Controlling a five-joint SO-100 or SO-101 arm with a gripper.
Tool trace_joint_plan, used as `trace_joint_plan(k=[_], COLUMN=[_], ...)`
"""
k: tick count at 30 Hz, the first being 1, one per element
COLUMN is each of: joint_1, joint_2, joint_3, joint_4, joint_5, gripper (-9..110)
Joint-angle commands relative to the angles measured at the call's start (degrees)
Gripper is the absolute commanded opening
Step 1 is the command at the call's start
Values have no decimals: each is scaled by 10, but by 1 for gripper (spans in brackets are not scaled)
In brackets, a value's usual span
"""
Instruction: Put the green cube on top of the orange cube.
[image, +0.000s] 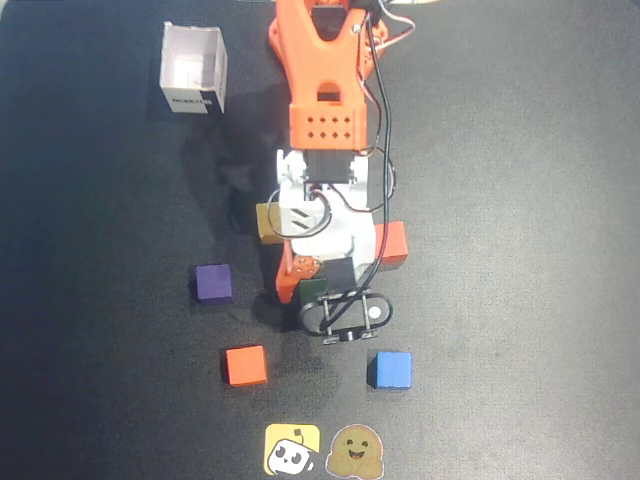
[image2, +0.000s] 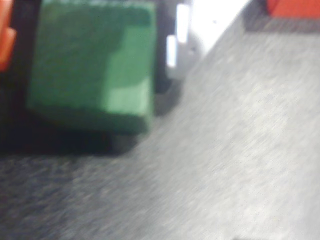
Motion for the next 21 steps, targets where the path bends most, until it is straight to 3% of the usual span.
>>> trace_joint_plan(k=[1,21], joint_1=[4,-3], joint_2=[4,-9], joint_3=[-32,2], joint_4=[-20,-70], joint_5=[5,33], gripper=[24,17])
